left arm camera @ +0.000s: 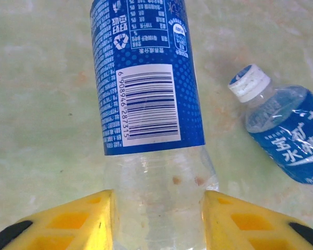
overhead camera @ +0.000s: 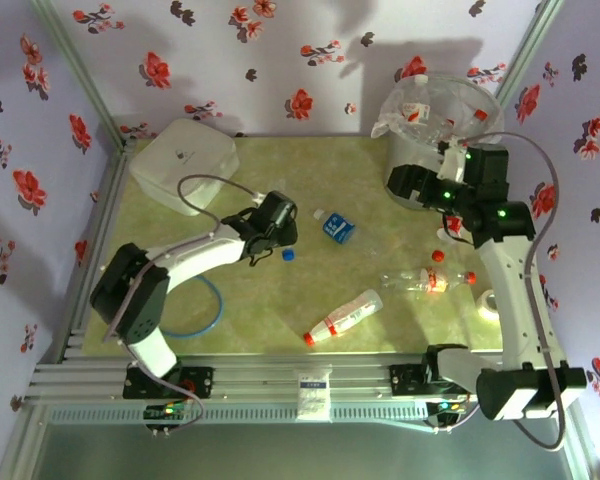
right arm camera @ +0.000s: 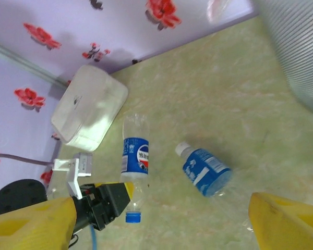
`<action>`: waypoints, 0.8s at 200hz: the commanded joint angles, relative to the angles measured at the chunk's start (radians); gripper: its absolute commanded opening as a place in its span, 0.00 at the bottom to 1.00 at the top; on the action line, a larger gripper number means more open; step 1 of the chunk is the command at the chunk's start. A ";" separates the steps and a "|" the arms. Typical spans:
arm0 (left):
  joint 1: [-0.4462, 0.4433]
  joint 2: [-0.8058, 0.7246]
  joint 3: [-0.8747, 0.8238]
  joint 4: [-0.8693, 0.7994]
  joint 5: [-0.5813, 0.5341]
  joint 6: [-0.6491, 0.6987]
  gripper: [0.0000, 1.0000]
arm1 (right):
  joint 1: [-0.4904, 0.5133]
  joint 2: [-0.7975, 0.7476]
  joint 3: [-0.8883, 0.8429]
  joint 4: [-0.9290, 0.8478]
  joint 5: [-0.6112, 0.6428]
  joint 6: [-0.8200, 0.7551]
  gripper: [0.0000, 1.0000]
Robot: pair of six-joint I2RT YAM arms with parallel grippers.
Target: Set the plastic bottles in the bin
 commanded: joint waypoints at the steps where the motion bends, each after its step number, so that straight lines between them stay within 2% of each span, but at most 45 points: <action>1: 0.010 -0.071 -0.030 -0.047 -0.039 0.052 0.43 | 0.044 0.032 -0.009 0.050 -0.016 0.023 0.87; 23: 0.010 -0.134 -0.085 0.013 0.019 0.096 0.43 | 0.069 0.061 -0.024 0.112 -0.043 0.067 0.87; 56: 0.011 -0.264 -0.257 0.293 0.261 0.241 0.41 | 0.109 0.135 -0.032 0.181 -0.130 0.127 0.87; 81: 0.011 -0.330 -0.330 0.402 0.390 0.324 0.40 | 0.154 0.212 -0.020 0.167 -0.162 0.122 0.94; 101: 0.011 -0.359 -0.347 0.418 0.430 0.344 0.40 | 0.195 0.268 -0.016 0.172 -0.167 0.113 0.99; 160: 0.010 -0.339 -0.351 0.459 0.515 0.333 0.39 | 0.238 0.446 0.007 0.290 -0.224 0.159 0.99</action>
